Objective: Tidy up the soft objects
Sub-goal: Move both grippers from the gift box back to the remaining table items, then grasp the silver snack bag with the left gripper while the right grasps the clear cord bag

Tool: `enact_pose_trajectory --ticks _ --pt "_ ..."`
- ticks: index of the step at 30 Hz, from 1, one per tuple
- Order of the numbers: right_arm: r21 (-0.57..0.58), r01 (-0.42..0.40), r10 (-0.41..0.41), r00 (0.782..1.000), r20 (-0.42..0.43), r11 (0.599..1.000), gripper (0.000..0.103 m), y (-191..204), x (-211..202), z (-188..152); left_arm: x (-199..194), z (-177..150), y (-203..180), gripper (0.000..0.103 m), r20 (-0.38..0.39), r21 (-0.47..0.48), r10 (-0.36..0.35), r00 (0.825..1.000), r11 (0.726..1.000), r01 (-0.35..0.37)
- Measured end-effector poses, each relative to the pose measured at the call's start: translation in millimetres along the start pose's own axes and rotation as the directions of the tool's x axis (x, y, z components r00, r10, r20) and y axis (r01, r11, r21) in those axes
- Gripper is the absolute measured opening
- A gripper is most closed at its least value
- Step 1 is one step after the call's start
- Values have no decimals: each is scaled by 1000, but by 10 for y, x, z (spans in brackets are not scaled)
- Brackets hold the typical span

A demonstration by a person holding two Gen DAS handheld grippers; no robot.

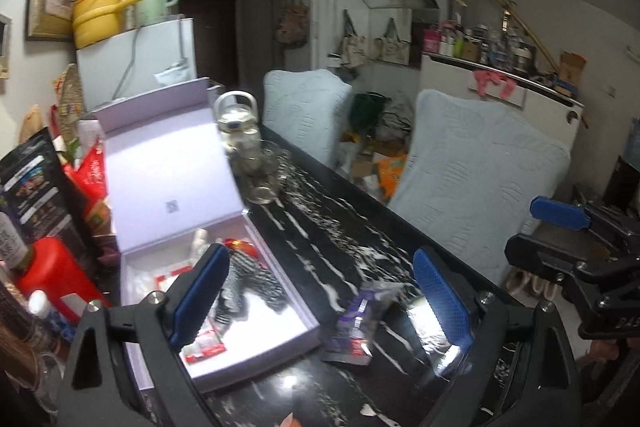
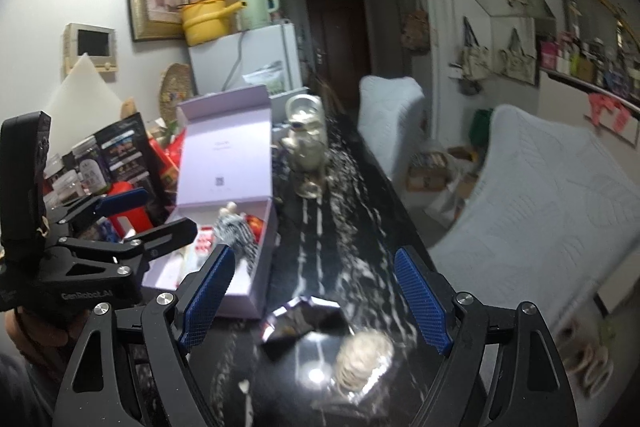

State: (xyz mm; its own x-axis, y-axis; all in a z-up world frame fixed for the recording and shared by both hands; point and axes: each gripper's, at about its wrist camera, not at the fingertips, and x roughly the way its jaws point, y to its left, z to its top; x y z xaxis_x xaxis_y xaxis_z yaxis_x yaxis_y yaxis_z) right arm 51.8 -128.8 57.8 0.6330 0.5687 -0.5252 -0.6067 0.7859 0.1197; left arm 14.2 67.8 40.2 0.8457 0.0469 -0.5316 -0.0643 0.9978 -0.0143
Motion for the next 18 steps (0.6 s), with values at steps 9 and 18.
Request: enact_pose_trajectory --ticks 9,18 --pt "62 60 -57 997 -53 996 83 -251 -97 -368 181 -141 -202 94 -63 -11 -149 987 989 149" --pt "71 104 -95 988 -119 992 83 -367 29 -758 467 -375 -438 94 -131 23 -163 978 986 167"
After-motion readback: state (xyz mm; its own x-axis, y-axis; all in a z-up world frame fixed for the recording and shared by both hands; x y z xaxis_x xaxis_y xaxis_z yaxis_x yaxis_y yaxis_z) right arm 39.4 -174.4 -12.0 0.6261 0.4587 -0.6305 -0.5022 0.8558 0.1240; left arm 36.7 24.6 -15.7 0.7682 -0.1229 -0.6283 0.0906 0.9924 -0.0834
